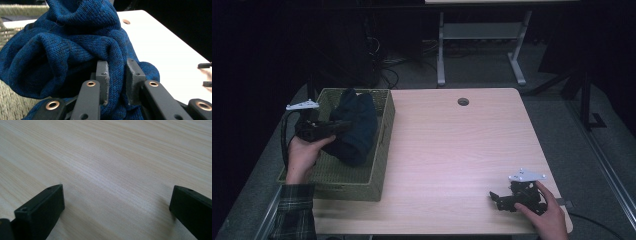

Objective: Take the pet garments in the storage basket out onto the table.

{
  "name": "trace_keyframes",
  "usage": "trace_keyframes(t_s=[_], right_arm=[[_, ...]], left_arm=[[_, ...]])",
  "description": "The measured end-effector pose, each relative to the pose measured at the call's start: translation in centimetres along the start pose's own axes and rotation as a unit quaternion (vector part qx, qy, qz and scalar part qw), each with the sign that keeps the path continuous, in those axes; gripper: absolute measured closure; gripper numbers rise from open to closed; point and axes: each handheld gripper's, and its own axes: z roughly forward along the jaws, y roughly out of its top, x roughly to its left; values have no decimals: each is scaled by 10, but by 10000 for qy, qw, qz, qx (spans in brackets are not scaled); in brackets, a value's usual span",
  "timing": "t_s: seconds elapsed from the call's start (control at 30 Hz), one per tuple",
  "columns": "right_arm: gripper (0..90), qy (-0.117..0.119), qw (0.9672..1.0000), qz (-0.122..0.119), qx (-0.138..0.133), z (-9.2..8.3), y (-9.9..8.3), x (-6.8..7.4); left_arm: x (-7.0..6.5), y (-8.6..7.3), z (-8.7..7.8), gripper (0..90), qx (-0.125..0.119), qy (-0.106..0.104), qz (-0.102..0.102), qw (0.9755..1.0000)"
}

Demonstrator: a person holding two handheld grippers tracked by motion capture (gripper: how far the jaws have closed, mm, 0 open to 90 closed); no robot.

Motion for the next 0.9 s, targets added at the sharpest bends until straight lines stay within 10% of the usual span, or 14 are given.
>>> trace_keyframes(t_s=[0.43, 0.9], right_arm=[[0, 6, 10000, -5, 9, 0, 0, 0], [0, 8, 10000, -4, 8, 0, 0, 0]], left_arm=[[-15, 19, -16, 751, -450, -285, 220, 9983], [-53, 42, -16, 752, -891, -913, 544, 9903]])
